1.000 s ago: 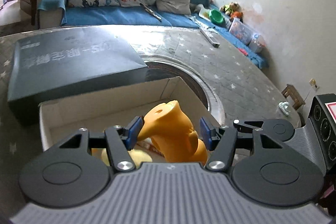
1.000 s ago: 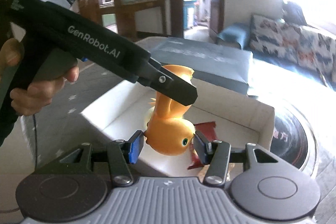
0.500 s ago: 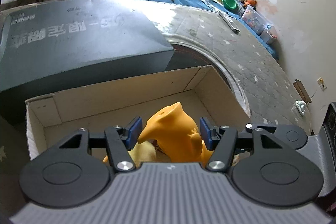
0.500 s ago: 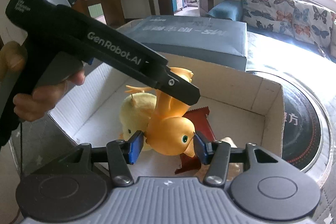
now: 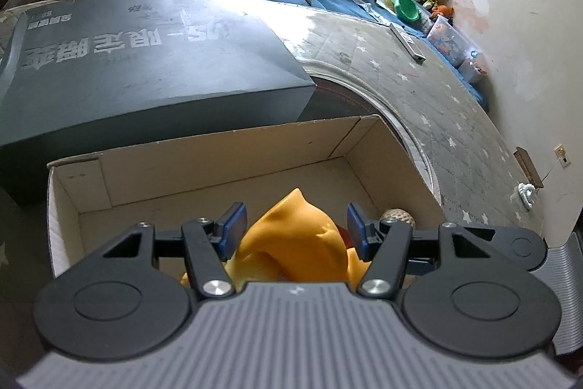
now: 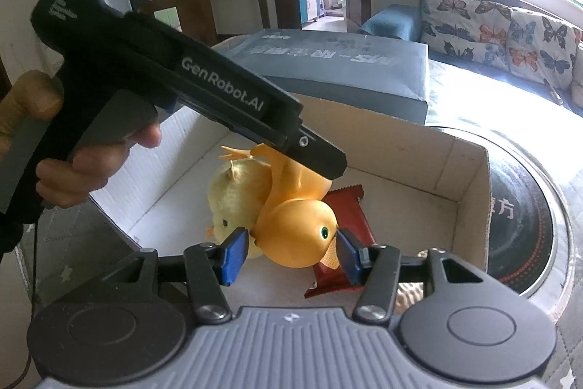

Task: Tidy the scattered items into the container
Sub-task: 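Carry the rubber duck into the box and open the right tool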

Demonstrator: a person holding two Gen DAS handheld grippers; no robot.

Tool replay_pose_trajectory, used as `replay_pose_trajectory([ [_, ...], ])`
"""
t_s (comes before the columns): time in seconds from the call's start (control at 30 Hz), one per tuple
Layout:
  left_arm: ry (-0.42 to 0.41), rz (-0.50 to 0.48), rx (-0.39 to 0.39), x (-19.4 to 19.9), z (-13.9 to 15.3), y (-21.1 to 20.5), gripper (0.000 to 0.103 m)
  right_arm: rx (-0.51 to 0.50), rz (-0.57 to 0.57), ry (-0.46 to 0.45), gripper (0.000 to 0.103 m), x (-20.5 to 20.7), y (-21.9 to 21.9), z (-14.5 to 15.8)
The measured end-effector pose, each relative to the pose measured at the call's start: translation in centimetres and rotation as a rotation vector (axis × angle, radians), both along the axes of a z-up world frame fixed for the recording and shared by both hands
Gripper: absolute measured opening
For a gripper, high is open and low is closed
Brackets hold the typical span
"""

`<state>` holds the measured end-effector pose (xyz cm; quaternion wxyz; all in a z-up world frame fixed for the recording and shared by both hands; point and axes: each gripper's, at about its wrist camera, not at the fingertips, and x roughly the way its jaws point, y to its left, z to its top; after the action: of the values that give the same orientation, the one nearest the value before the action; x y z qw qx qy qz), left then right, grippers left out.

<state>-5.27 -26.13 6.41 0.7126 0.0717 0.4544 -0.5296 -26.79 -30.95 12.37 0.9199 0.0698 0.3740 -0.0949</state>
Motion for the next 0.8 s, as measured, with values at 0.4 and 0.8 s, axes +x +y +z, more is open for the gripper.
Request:
replay_pose_trajectory([
  [0.4,-0.035,0.026,-0.023,-0.9,1.2,1.2,0.060,-0.015,-0.006,-0.040,0.063,-2.2,0.4,1.3],
  [0.8,-0.160,0.075,-0.045,-4.3,3.6,3.7,0.077,-0.032,-0.043,-0.073,0.077,-4.5,0.4,2.0],
])
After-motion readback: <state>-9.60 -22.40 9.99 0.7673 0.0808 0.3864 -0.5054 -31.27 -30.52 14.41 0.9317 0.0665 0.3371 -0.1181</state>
